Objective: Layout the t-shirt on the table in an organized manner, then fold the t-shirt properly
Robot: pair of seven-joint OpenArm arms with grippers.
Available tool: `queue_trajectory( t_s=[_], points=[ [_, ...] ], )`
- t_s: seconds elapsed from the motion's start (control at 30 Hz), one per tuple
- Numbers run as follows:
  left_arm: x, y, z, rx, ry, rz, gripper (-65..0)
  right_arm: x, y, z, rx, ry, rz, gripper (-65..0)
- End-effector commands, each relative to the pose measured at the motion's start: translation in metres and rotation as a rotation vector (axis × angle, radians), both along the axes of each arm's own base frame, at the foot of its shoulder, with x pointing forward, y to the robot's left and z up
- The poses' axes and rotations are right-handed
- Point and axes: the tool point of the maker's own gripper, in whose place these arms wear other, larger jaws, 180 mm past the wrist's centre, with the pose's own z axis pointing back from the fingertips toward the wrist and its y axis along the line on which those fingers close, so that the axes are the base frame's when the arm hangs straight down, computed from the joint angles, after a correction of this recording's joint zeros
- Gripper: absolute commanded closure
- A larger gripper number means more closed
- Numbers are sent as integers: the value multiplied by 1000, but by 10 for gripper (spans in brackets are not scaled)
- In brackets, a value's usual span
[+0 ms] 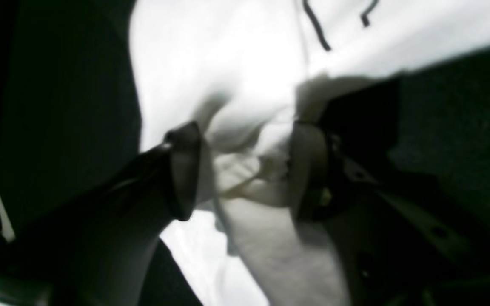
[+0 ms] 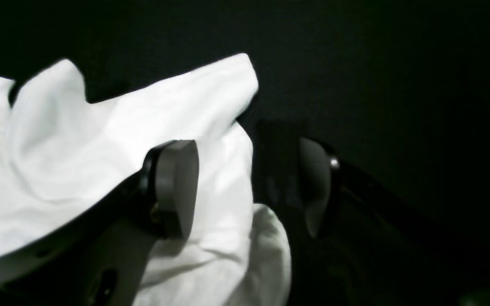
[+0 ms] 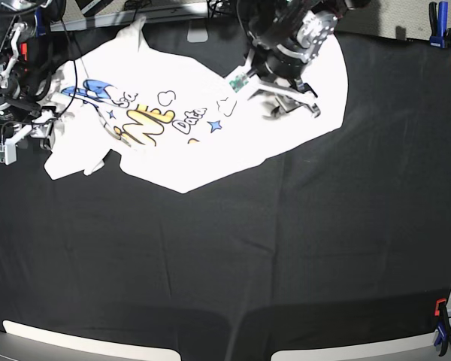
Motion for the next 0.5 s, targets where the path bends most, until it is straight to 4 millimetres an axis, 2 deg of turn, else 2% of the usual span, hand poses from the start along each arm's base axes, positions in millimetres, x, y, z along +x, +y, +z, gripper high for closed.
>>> queue_trajectory(
  t_s=[0.0, 0.17, 0.33, 0.47],
  points=[
    [8, -4, 20, -39, -58, 14, -256, 9, -5, 16, -21, -50, 7, -362],
    [11, -10, 51, -137, -95, 4, -244, 9, -5, 16, -21, -50, 7, -362],
    [3, -12, 44, -170, -45, -12, -244, 9, -5, 16, -21, -50, 7, -362],
    [4, -15, 48, -191, -58, -24, -244, 9, -5, 16, -21, -50, 7, -362]
  ],
)
